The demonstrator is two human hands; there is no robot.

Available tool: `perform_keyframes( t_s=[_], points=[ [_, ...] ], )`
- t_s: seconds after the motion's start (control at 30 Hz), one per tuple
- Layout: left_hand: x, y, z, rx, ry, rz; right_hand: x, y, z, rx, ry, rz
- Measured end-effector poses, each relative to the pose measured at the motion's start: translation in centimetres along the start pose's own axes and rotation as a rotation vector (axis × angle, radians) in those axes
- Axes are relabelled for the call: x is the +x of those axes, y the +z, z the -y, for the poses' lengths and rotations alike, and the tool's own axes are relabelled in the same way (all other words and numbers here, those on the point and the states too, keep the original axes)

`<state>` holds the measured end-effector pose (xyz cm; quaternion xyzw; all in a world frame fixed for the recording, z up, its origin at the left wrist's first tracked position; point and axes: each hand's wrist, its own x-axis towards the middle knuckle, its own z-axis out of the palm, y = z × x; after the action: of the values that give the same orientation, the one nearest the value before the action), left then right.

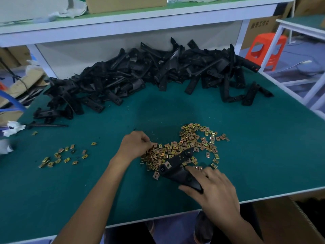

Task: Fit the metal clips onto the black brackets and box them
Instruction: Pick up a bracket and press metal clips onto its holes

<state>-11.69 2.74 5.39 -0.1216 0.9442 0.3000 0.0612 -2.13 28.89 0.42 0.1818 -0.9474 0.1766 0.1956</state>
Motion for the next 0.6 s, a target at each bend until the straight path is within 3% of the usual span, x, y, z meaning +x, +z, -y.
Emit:
perform_keyframes(
  t_s=[0.2, 0.47, 0.6],
  points=[
    [-0.4, -0.2, 0.0, -0.227, 0.090, -0.199, 0.0, -0.1, 0.1, -0.015, 0.010, 0.008],
    [-1.4, -1.2, 0.6, -0.290, 0.090, -0.160, 0.0, -0.1, 0.1, -0.021, 0.003, -0.005],
    [-3.1, -1.2, -0.9, -0.563, 0.113, -0.116, -0.1, 0.0, 0.0, -0.009, 0.001, -0.012]
  ],
)
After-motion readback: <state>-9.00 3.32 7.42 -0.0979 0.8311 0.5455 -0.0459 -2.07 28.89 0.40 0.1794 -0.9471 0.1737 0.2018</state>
